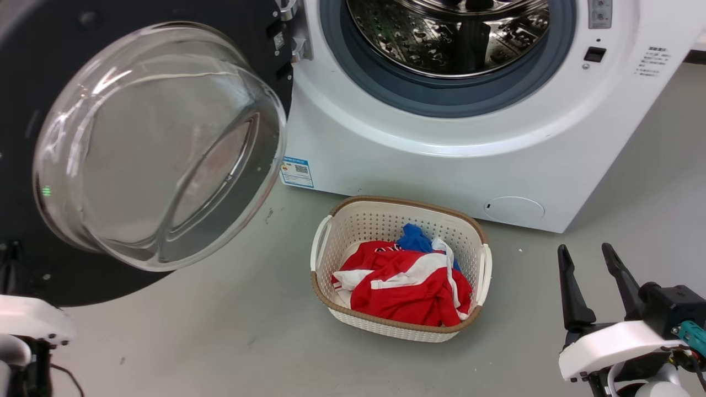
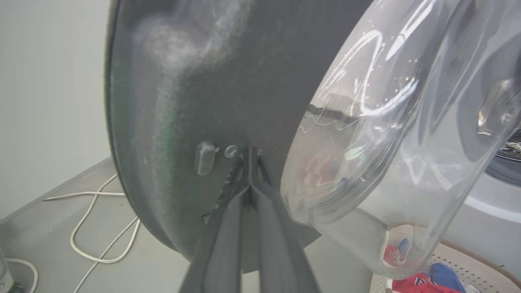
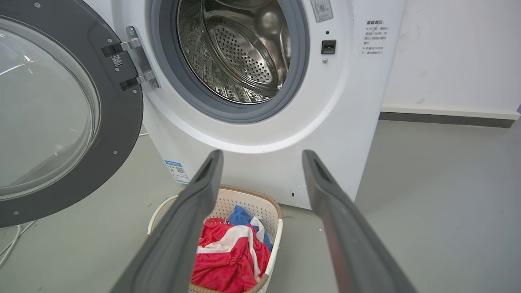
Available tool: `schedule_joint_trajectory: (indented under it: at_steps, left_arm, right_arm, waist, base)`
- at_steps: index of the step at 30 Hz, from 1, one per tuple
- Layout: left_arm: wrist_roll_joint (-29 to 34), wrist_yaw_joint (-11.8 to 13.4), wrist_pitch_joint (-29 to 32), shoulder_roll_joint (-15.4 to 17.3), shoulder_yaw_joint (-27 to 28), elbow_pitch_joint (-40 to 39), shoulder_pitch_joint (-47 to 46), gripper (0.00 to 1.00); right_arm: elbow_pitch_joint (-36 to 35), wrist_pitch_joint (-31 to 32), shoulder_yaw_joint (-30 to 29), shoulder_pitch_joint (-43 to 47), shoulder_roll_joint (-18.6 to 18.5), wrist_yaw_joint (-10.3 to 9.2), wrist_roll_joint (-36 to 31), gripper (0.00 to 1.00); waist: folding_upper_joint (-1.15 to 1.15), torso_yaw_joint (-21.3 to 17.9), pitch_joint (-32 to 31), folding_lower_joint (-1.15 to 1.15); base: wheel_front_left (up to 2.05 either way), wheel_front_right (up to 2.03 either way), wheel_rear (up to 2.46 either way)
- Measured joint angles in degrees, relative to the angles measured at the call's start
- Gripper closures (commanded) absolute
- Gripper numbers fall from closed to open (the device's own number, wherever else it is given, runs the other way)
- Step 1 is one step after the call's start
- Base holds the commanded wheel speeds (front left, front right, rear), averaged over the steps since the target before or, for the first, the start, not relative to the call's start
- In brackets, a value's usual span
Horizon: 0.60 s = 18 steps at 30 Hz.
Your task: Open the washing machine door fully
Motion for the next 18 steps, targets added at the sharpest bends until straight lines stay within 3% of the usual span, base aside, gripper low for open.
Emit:
schedule_joint_trajectory:
  at_steps: [10, 14, 18]
  left_arm:
    - [2.35, -2.92, -0.54, 1.03, 1.88, 9.78, -4.74, 1.00]
    - [5.37, -2.89, -0.56, -0.26, 3.27, 6.92, -3.98, 1.00]
    - [8.43, -1.64, -0.63, -3.56, 3.60, 1.14, 1.14, 1.00]
  right_arm:
    - [0.91, 0.05, -0.02, -0.03, 0.00, 0.00, 0.04, 0.00]
    - [1.35, 0.15, -0.38, 0.62, 0.00, 0.00, 0.22, 0.00]
    - [1.74, 0.26, -0.27, 1.49, 0.00, 0.00, 0.64, 0.00]
  waist:
    - [0.00, -0.94, -1.40, 0.00]
    - [0.00, -0.84, -3.05, 0.00]
    - [0.00, -0.75, -4.83, 0.00]
  base:
    - [0.00, 0.00, 0.00]
    - [0.00, 0.00, 0.00]
    - [0.00, 0.00, 0.00]
